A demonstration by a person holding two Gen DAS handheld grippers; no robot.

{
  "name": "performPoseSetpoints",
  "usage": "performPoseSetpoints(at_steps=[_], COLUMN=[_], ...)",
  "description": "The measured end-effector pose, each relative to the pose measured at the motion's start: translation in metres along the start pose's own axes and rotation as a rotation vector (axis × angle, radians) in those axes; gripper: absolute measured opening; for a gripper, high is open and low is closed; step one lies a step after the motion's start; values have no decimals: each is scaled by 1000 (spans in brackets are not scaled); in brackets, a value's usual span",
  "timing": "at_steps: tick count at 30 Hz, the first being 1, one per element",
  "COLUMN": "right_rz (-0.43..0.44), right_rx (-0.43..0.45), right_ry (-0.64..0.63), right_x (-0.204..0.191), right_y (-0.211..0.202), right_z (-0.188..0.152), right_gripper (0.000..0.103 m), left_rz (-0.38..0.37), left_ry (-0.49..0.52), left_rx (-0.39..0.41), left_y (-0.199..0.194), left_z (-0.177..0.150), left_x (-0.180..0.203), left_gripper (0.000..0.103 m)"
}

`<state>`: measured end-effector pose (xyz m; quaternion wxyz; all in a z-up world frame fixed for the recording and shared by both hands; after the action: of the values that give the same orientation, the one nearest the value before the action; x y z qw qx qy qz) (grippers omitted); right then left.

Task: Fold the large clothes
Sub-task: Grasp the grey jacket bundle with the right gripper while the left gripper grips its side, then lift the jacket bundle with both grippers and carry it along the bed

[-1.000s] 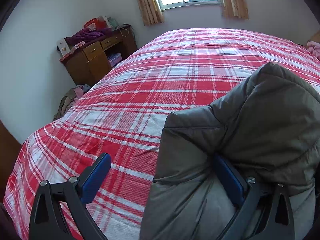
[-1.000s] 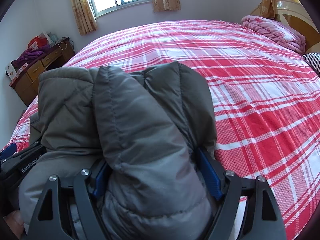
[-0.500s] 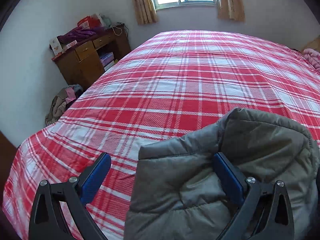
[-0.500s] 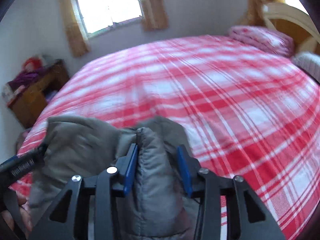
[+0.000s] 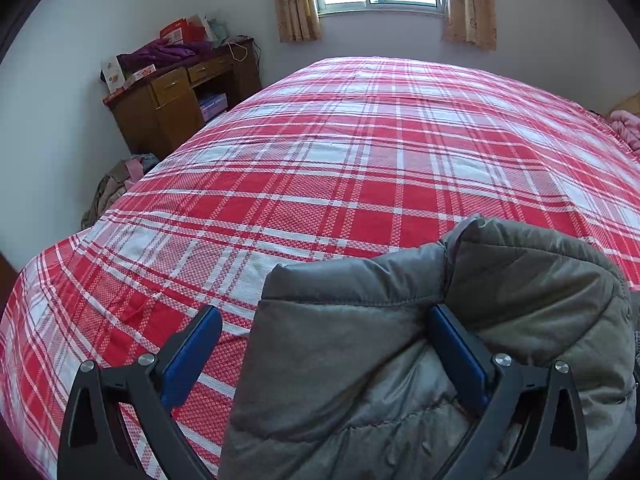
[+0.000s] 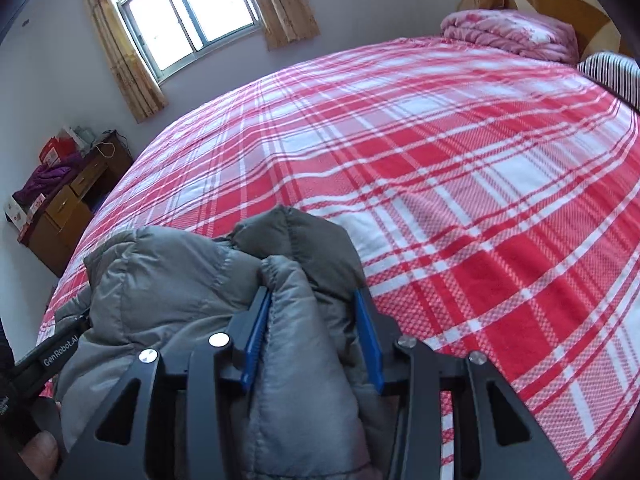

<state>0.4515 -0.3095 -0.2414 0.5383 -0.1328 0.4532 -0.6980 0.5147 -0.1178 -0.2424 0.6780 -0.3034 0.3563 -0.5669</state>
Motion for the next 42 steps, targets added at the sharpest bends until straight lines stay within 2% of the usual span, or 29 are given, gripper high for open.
performPoseSetpoints(at_steps=[9, 11, 13, 15, 16, 17, 18, 20, 22, 24, 27, 30, 34, 42], right_rz=[-20, -29, -44, -10, 36, 86, 117, 101, 136, 158, 177, 212, 223, 260], right_rx=[-22, -25, -42, -51, -46, -36, -18, -4, -43, -82, -54, -48, -37, -79], right_ry=[-10, -15, -43, -31, 4, 29, 41, 17, 4, -3, -4, -11, -52, -65], right_x=[-1, -1, -3, 1, 5, 7, 8, 7, 1, -3, 0, -1, -9, -12], right_y=[6, 6, 6, -9, -20, -33, -47, -63, -58, -43, -41, -42, -44, -33], right_z=[-1, -1, 0, 0, -2, -5, -10, -26, -46, -64, -67, -68, -71, -72], right_gripper=[44, 44, 48, 64, 77, 84, 85, 85, 84, 85, 84, 81, 67, 69], left_rz=[9, -15, -82, -190, -216, -220, -211, -195, -206, -222, -173, -160, -190, -350], left_ry=[25, 43, 42, 32, 38, 45, 53, 53, 51, 36, 94, 97, 77, 66], left_rx=[-41, -64, -71, -38, -16, -3, -9, -51, -93, -73, -34, -23, -26, -90], left_y=[8, 1, -19, -50, -62, -69, -69, -56, -42, -40, -40, -40, -44, -39], left_z=[0, 1, -1, -9, -17, -26, -34, -54, -66, -73, -76, -82, -90, -100], left_x=[4, 2, -8, -23, -34, -44, -51, -60, -59, -57, -46, -43, -45, -39], left_gripper=[102, 102, 102, 102, 102, 102, 102, 102, 102, 102, 102, 102, 102, 102])
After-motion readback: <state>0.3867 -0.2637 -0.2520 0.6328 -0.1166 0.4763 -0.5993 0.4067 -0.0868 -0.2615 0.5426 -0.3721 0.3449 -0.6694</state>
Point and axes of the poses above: each gripper's, at about its wrist camera, not at the fingertips, and y roughly the way its jaws point, x to its right, z to its top, the point moved 9 cm from there along y, roughly the way its jaws point, and after that the axes turned 10 degrees about -x, right-handed, at the moved point
